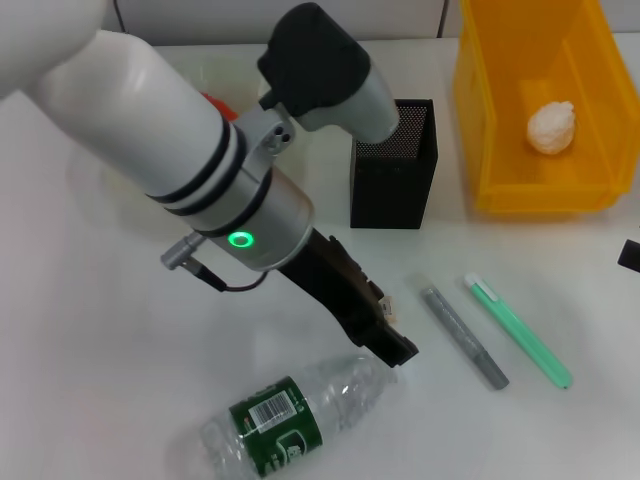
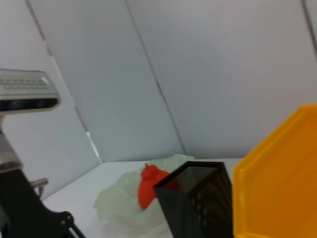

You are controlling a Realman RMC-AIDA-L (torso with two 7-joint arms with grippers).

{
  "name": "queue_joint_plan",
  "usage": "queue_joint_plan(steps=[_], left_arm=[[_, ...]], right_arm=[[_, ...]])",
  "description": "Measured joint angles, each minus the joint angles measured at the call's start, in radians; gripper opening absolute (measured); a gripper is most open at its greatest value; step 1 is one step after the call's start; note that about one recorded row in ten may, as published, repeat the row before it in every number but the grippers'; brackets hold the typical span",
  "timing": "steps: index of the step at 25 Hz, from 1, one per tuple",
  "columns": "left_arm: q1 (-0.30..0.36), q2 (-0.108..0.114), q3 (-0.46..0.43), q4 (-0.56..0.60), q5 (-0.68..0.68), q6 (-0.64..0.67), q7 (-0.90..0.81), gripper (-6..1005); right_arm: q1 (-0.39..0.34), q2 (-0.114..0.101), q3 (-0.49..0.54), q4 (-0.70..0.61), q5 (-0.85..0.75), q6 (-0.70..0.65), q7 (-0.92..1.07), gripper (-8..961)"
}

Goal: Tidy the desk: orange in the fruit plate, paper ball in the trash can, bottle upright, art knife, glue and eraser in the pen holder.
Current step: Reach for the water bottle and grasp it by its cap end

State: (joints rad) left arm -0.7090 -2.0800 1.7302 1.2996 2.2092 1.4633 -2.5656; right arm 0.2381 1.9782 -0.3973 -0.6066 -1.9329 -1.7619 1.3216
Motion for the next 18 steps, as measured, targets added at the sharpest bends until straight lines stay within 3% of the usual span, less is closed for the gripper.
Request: queue_joint_plan(steps=[8, 18], left_arm=[[-0.018, 0.0, 0.136, 0.021, 0.037, -0.065, -0.114, 740], [-0.002, 0.0, 0.173, 0.025, 0.154, -0.144, -0.154, 738]], right_arm=[[-0.002, -0.012, 0.012, 0.036, 0.006, 0.037, -0.001, 808], [-0.003, -0.004, 0.017, 0.037, 0.008, 0.043, -0.006, 808]])
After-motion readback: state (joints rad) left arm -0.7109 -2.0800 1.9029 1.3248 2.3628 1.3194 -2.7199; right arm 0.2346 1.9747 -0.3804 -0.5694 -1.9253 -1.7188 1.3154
